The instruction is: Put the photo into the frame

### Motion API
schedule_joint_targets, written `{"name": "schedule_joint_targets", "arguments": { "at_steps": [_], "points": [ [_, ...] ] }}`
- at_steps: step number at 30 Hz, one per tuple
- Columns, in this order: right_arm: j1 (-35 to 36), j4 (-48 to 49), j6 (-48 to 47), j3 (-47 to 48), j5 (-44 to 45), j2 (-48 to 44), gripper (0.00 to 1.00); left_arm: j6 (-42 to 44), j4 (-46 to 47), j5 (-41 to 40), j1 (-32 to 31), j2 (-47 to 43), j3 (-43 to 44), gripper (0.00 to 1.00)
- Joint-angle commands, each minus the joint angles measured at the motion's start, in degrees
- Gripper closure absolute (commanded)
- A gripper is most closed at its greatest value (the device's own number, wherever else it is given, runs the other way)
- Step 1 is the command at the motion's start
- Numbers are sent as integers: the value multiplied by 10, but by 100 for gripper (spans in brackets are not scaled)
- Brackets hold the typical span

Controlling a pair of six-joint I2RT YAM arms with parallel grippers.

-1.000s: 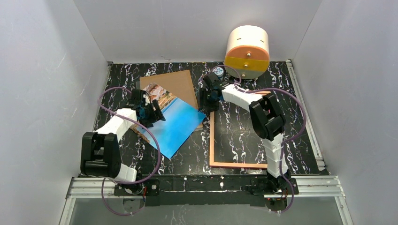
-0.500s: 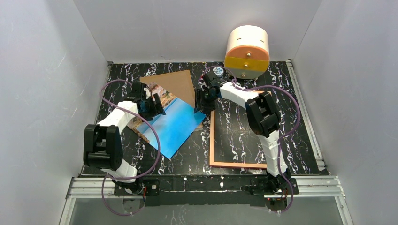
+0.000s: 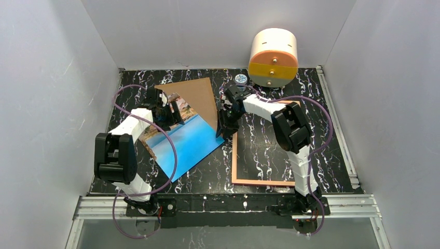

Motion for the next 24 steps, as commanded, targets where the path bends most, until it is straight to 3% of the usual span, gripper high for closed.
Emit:
{"name": "schedule_joint_targets", "arguments": {
  "at_steps": [1, 12, 17, 24],
  "points": [
    [7, 10, 14, -9, -39, -27, 51, 13, -4, 14, 3, 7, 21, 29],
    [56, 4, 57, -31, -10, -31, 59, 11, 3, 37, 3, 35, 47, 29],
    [73, 66, 64, -88, -33, -48, 55, -2, 21, 61, 3, 45, 52, 29],
    [114, 137, 61, -71, -44, -16, 48, -45, 63, 112, 3, 66, 69, 29]
  ]
}}
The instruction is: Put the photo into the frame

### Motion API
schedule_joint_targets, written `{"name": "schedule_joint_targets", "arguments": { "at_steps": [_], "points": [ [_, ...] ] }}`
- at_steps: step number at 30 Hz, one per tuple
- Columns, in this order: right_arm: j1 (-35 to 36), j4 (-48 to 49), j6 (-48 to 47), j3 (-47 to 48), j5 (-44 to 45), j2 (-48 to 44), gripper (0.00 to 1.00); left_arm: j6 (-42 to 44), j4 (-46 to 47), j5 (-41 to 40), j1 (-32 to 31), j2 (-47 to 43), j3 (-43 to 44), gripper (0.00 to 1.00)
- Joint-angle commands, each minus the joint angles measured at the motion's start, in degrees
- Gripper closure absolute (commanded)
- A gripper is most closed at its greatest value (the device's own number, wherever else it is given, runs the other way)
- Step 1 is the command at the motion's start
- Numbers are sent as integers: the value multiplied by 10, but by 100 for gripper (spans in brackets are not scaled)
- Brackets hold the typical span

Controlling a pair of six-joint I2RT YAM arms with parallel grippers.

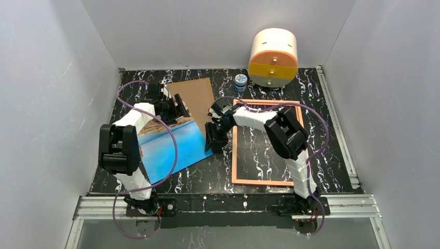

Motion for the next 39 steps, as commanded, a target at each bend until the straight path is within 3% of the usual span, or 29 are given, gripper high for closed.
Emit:
{"name": "schedule_joint_targets", "arguments": {
  "at_steps": [1, 6, 15, 21, 31, 39],
  "points": [
    [35, 79, -6, 12, -14, 13, 47, -37, 39, 61, 3, 15, 20, 29],
    [45, 100, 5, -26, 28, -38, 47, -79, 105, 116, 1, 38, 16, 33],
    [-54, 200, 114, -219, 118, -223, 43, -96, 187, 155, -27, 81, 21, 54],
    [-59, 123, 104, -155, 115, -159, 45, -78, 184, 103, -37, 110, 31, 62],
    [-59, 85, 116, -123, 114, -100, 44, -26, 103, 34, -40, 136, 37, 70],
    [-61, 204, 117, -169, 81, -104, 44, -29, 62, 16, -40, 163, 32, 74]
  ]
}}
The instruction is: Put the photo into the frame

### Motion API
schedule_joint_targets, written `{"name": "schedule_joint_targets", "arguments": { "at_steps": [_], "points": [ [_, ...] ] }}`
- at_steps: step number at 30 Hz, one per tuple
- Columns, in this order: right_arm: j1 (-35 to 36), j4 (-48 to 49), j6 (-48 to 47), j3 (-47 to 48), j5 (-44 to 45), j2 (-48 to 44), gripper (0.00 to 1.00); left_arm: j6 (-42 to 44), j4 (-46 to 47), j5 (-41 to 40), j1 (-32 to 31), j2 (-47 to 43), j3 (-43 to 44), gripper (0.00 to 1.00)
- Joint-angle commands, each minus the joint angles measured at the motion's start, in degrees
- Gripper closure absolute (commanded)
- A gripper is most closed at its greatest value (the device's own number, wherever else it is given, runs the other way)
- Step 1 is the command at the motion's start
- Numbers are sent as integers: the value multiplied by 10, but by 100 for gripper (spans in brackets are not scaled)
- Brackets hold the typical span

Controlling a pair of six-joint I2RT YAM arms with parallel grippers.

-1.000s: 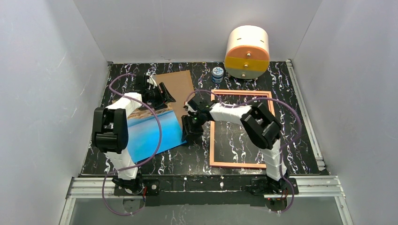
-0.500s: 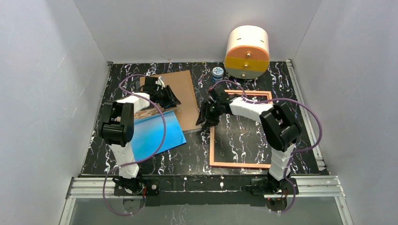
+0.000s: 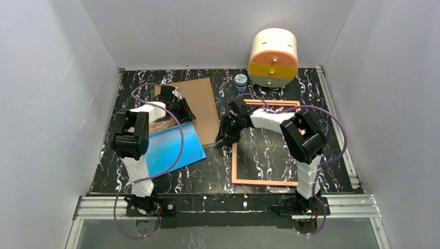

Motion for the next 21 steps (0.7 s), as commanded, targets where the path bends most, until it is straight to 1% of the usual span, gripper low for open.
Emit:
{"name": "schedule_joint_targets", "arguments": {
  "at_steps": [1, 5, 9, 12, 14, 17, 21],
  "points": [
    [-5, 84, 4, -22, -22, 1, 44, 15, -69, -31, -2, 25, 2, 74],
    [-12, 128, 25, -30, -54, -1, 45, 17, -84, -38, -3, 33, 6, 74],
    [-15, 169, 46, -46, -88, -24, 48, 20, -92, -45, -2, 36, 5, 75],
    [-17, 181, 56, -49, -103, -33, 51, 20, -92, -48, -3, 36, 3, 75],
    [-20, 187, 61, -49, -112, -33, 55, 20, -93, -49, -3, 37, 2, 75],
    [-25, 213, 65, -46, -116, -24, 57, 20, -94, -49, -2, 38, 1, 76],
    [-35, 269, 83, -47, -132, -3, 57, 22, -95, -42, -2, 38, 2, 76]
  ]
}}
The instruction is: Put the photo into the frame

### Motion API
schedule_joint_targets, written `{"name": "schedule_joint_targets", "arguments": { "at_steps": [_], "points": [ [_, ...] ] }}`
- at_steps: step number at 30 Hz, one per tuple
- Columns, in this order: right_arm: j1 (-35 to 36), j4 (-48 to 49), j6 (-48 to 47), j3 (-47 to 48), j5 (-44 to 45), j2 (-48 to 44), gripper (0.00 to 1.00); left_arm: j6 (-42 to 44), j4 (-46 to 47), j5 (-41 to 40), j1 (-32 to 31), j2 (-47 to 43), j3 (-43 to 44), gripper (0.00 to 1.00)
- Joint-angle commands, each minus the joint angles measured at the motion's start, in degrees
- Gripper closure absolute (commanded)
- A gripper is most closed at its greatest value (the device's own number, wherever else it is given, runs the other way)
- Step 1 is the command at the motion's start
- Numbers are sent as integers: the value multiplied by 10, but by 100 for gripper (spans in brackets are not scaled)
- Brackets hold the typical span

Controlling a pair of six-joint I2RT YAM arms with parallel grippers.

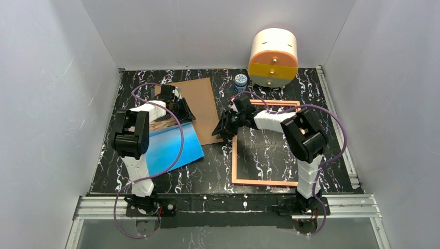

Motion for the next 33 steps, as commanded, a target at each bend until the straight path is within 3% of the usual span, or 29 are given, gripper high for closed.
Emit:
{"name": "schedule_joint_targets", "arguments": {
  "at_steps": [1, 9, 15, 19, 24, 26, 33],
  "points": [
    [-13, 108, 28, 6, -34, 8, 56, 20, -70, -32, -2, 29, -13, 76],
    [-23, 215, 78, 78, -81, 125, 49, 30, -62, 5, -3, 29, -12, 76],
    [-23, 262, 101, 110, -48, 176, 49, 46, -60, 23, -2, 23, -12, 76],
    [-20, 316, 138, 114, -38, 202, 59, 47, -59, 25, -3, 21, -16, 77],
    [-20, 355, 149, 95, -33, 192, 91, 32, -63, 9, -1, -11, -2, 75],
    [-20, 359, 142, 85, -28, 174, 99, 20, -71, 9, -1, -27, 17, 72],
    [-21, 339, 108, 72, -6, 79, 99, 22, -142, -7, -1, -84, 112, 58]
  ]
}}
